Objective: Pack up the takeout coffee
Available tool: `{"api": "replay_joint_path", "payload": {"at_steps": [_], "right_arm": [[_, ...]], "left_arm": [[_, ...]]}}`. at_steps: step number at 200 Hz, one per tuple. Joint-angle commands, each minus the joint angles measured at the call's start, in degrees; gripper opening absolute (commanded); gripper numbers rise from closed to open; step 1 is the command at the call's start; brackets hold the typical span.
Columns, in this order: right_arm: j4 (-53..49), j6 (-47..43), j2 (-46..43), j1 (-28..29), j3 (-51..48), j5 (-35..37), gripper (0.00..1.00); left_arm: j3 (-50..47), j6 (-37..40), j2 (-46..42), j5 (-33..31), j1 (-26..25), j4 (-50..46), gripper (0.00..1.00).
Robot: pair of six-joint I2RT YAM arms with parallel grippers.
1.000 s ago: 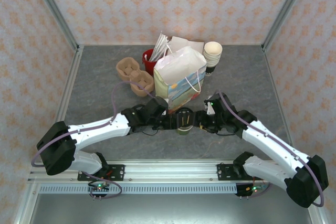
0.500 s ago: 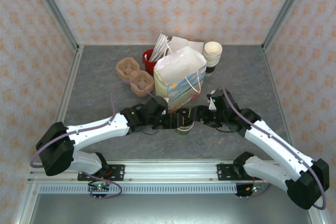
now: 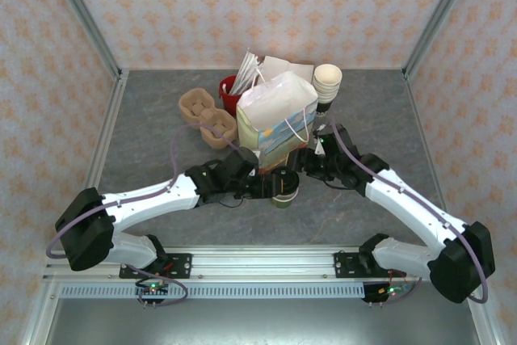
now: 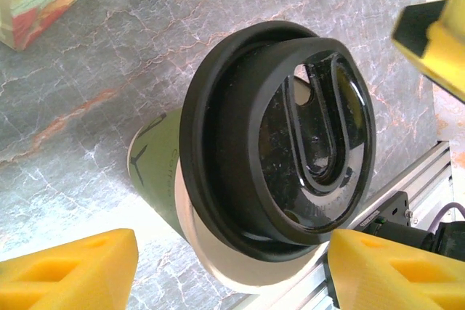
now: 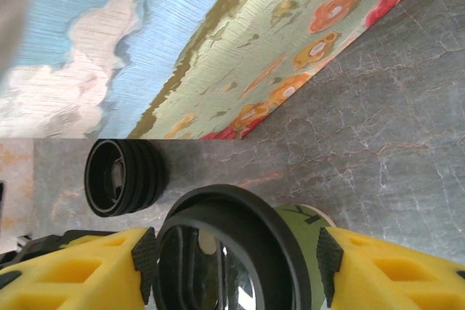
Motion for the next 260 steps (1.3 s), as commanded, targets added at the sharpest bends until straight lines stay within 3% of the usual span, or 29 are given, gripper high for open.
{"api": "replay_joint_path", "payload": {"at_steps": [1,55,260], "right_arm": [[4.1,-2.8,1.1,-0.3,2.5,-0.3,0.60],[8.3,-4.5,1.7,-0.3,1.4,-5.5,0.55],[9.1,-6.7,2.9,-0.3,-2.8,-10.6,0.57]], "left_arm": [[2.1,0.9,-0.9,-0.7,-0.2,-1.5,0.70],[2.6,1.1,-0.7,-0.7,-0.2,-1.9,0.70],[3.2,1.2,-2.8,-1.6,-0.2,-3.9,0.70]]}}
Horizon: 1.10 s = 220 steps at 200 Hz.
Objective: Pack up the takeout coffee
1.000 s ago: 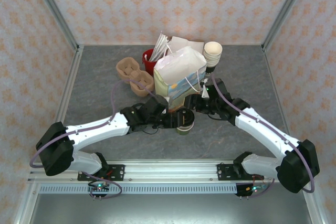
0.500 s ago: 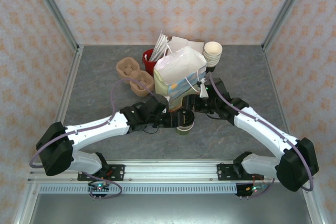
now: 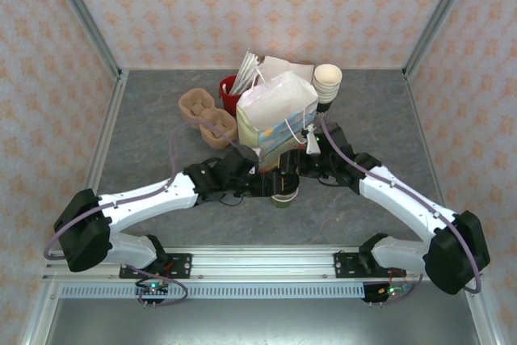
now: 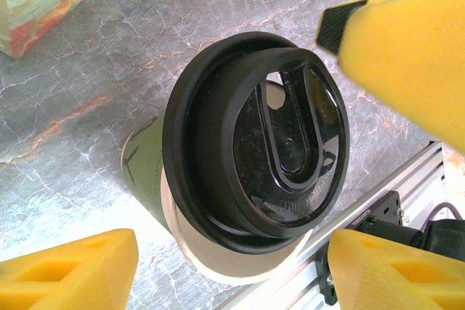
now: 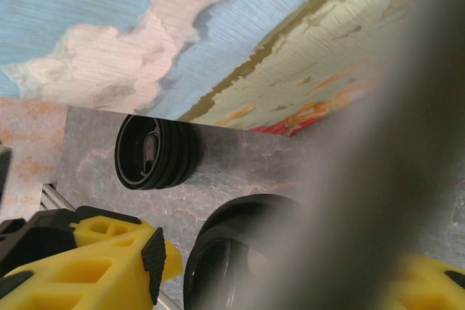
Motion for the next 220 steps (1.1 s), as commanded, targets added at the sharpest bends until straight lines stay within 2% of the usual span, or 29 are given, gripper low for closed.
{"api": "replay_joint_path", "payload": {"at_steps": [1,121,220], "right_arm": [[1.4,-0.9,-0.1,-0.3,-1.0,-1.8,0.57],[0.3,-1.7,-5.5,-0.2,-3.7,-4.4,0.58],[1.2,-1.2,-5.8,0.4,-4.6,-4.6,0.58]], "left_arm": [[1.5,1.0,-1.9,-1.6,-0.2,-1.6,0.70],[0.5,0.5,-2.4,-2.4,-0.2,-1.5,0.70],[-0.6,0.6,-2.2,-4.0,-0.2,-1.5,0.70]]}}
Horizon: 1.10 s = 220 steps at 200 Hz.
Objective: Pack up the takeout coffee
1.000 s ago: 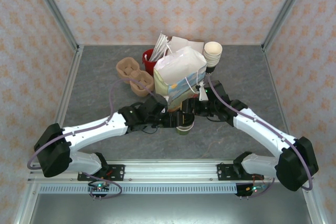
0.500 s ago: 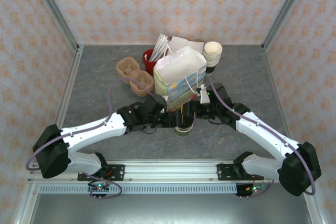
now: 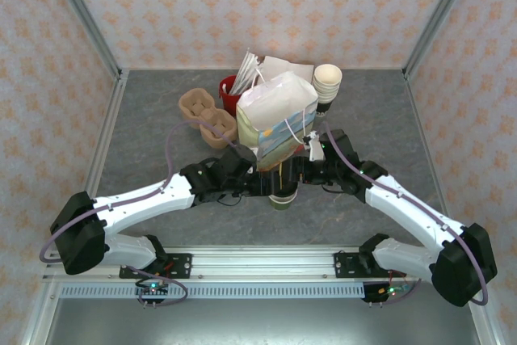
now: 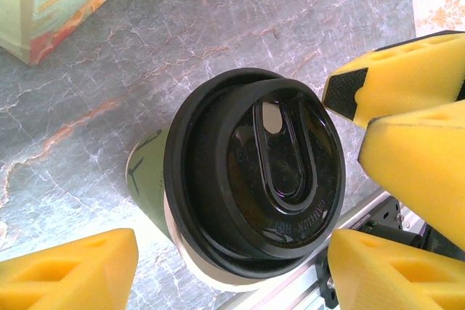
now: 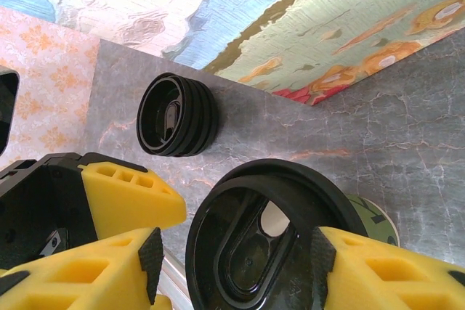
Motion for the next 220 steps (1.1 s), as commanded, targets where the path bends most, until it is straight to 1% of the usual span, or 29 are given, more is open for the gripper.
{"api": "replay_joint_path", "payload": {"at_steps": [1,37,83,129,169,210,220], "right_arm": [[0.8,-0.6,-0.5,0.4,-0.7,-0.2,0.58],[0.6,-0.6,-0.6,0.7,-0.6,-0.4,0.58],[-0.1,-0.3,-2.0,1.0,-0.4,-0.7,0.58],[-2.6,-0.4,-5.2,0.9,0.3,0.9,0.58],[-5.1,-0.2,-7.5,0.7,0.4,5.1,0.57],[-5.1,0.8,-8.1,-0.3,-0.3,6.7,0.55],[-4.7,1.0,-8.0,-0.4,-0.6,6.7,0.54]], "left_arm": [[-0.5,0.7,-0.8,-2.5,-0.2,-0.5,0.70],[-0.5,1.4,-1.6,-4.7,-0.1,-0.4,0.70],[0.3,4.5,-2.0,-8.4,-0.1,1.8,0.71],[1.6,7.7,0.0,-6.6,-0.1,4.4,0.71],[3.0,9.5,2.1,-4.5,-0.1,6.0,0.70],[4.8,12.0,3.7,-4.3,-0.1,5.9,0.70],[5.3,12.6,4.0,-4.0,-0.1,6.1,0.70]]}}
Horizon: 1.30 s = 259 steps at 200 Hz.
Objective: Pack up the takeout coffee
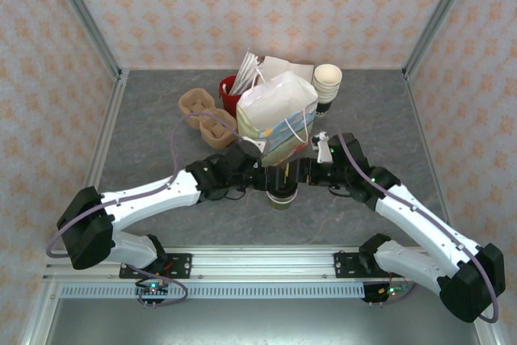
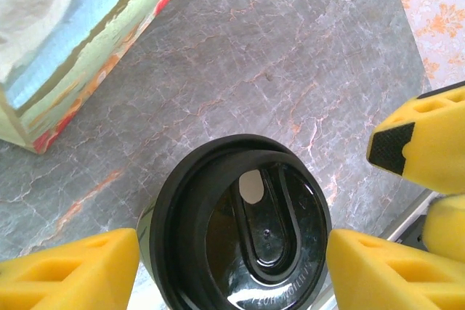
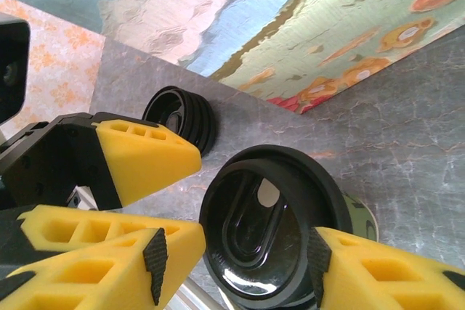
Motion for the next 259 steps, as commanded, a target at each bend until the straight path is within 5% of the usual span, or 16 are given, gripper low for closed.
{"api": "replay_joint_path", "payload": {"at_steps": [1,118,259], "right_arm": [[0.0,0.7,-0.8,-0.5,-0.6,2.2,0.53],[-1.1,0.9,-0.3,-1.2,0.0,6.5,0.48],[0.1,2.3,0.9,-1.5,-0.7,5.4,0.48]], "left_arm": [[2.7,3.1,0.7,0.5,-0.2,2.1,0.70],[7.6,7.5,7.0,5.7,-0.2,2.8,0.69],[5.6,10.4,3.6,8.1,-3.2,1.9,0.68]]}}
